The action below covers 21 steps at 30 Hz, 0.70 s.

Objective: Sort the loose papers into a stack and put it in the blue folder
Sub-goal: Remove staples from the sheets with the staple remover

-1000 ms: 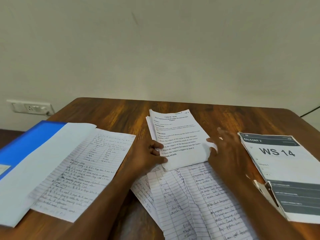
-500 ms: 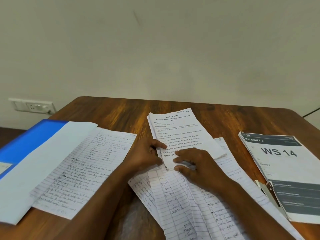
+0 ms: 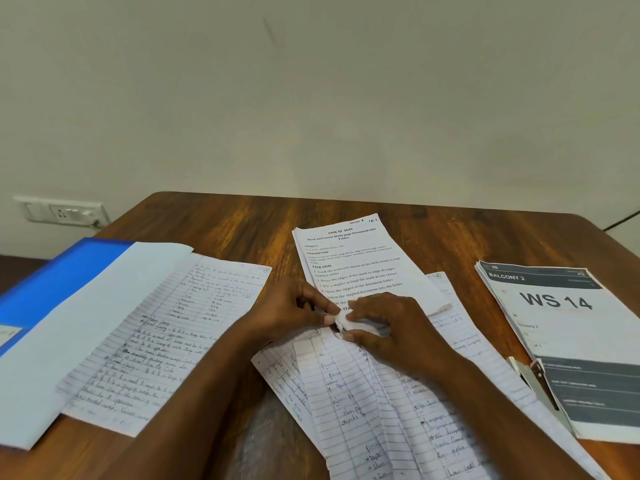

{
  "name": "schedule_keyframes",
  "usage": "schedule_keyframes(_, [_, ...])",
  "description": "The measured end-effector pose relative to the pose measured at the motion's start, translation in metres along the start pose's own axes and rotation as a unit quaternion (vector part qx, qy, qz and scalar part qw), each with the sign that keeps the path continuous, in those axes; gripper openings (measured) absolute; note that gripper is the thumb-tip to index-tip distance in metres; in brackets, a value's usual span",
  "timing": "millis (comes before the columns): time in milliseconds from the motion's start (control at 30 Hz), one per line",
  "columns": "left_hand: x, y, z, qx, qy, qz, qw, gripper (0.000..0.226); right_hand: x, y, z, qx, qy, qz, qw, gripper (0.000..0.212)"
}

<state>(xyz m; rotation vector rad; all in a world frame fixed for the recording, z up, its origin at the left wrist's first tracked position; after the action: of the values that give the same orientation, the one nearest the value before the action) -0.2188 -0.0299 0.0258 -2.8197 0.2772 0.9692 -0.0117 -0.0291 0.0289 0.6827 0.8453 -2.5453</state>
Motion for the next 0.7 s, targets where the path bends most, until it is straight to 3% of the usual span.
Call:
schedule_keyframes(200, [0.0005, 0.0008, -0.0004, 0.007, -0.045, -0.01, 0.999, 0.015, 0.0029, -0.0011, 0.0004, -0.004, 0.009, -0.002, 1.0, 0.032])
schedule_keyframes(433, [0.0042, 0.0012, -0.0001, -0.043, -0.063, -0.03, 0.997, 0.007, 0.0027, -0.0013, 0.0035, 0.006, 0.009, -0.004, 1.0, 0.037])
schedule_keyframes(700, [0.0055, 0.0039, -0.0069, -0.028, -0.061, -0.044, 0.997, 0.005, 0.0051, -0.0014, 0.0023, 0.004, 0.021, -0.041, 0.999, 0.017])
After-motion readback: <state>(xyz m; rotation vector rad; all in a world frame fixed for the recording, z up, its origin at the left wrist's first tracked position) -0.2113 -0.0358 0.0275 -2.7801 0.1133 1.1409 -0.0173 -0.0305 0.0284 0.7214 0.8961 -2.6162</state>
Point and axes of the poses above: each hand's wrist, its own y-axis away from the middle knuckle, its own x-axis out of the palm, z = x × y, the point moved 6 cm from there along -y, towards the middle knuckle, and after that the axes turned 13 degrees about -y, right-handed, at the moved point
